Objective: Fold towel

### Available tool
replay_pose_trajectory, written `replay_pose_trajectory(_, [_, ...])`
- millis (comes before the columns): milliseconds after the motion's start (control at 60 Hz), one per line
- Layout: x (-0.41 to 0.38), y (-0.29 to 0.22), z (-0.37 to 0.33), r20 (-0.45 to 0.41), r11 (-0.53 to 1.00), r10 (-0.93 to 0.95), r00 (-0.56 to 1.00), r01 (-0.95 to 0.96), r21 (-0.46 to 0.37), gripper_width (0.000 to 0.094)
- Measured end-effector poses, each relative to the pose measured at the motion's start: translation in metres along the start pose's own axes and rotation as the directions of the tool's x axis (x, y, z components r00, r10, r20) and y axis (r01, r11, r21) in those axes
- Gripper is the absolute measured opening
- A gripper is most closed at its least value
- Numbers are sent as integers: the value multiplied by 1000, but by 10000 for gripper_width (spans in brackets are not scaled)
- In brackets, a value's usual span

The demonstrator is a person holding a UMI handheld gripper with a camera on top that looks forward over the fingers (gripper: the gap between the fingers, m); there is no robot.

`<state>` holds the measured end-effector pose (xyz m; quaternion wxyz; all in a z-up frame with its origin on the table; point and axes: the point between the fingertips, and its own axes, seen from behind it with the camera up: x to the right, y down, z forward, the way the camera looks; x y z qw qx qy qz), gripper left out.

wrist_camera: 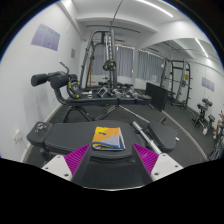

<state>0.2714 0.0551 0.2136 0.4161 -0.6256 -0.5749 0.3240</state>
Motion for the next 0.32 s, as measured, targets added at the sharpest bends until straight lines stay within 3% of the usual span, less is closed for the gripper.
replay_pose_trajectory(317, [-11,-3,-42,7,999,-18,1000,18,41,853])
